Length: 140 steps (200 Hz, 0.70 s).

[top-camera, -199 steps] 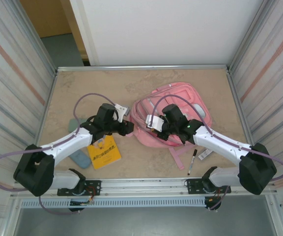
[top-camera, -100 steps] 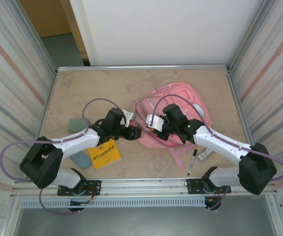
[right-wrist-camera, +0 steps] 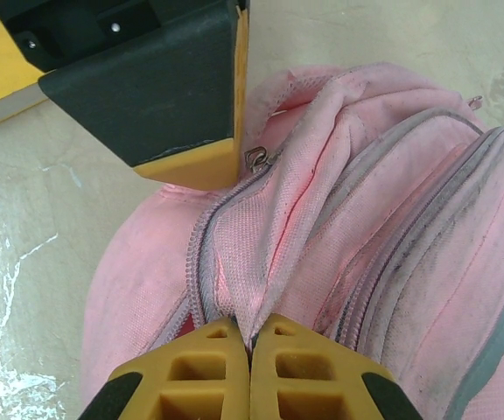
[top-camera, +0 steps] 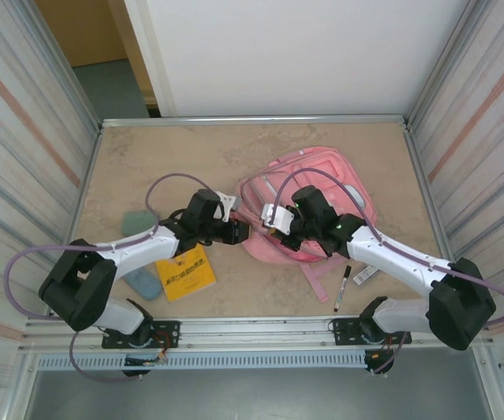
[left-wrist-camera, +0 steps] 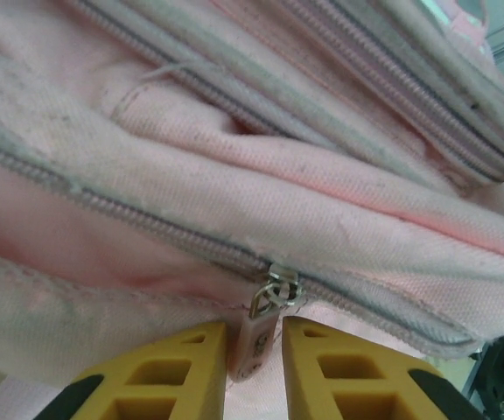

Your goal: Pack the student bag

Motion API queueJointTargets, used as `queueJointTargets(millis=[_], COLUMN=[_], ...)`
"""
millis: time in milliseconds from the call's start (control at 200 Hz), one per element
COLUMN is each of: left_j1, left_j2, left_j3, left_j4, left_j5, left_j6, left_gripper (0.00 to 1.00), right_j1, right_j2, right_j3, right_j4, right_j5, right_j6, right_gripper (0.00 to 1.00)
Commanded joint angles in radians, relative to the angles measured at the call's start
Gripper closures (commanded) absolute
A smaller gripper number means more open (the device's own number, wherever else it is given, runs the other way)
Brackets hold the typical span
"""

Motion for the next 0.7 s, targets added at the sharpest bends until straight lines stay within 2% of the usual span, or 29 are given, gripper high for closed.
queueJointTargets(millis=[0, 70, 165, 356, 501, 697], left_j1=[0.027, 0.032, 0.034, 0.034, 0.033, 0.023], left_j2=[0.025, 0.036, 0.061, 0.098, 0.121, 0.171], left_j3=[-0.003, -0.014, -0.005, -0.001, 0.008, 0.011], left_j4=[0.094, 0.145, 0.168, 0.14, 0.107, 0.165], left_j5=[0.077, 0.125, 0.179, 0.157, 0.125, 0.216], left_j6=[-0.023, -0.029, -0.025, -0.016, -0.009, 0.027], left_gripper=[0.76, 0.71, 0.7, 0.79, 0.79, 0.81], right_j1=[0.009, 0.008, 0.007, -0.002, -0.009, -0.015], right_j2=[-0.058, -0.058, -0.056, -0.054, -0.054, -0.052], right_j3=[0.007, 0.008, -0.008, -0.013, -0.009, -0.018], right_j4=[0.086, 0.086, 0.111, 0.123, 0.124, 0.126], right_j5=[-0.086, -0.095, -0.101, -0.115, -0.126, -0.121], right_j6=[0.02, 0.02, 0.028, 0.03, 0.033, 0.031], right_gripper=[1.0, 1.0, 1.0, 1.0, 1.0, 1.0])
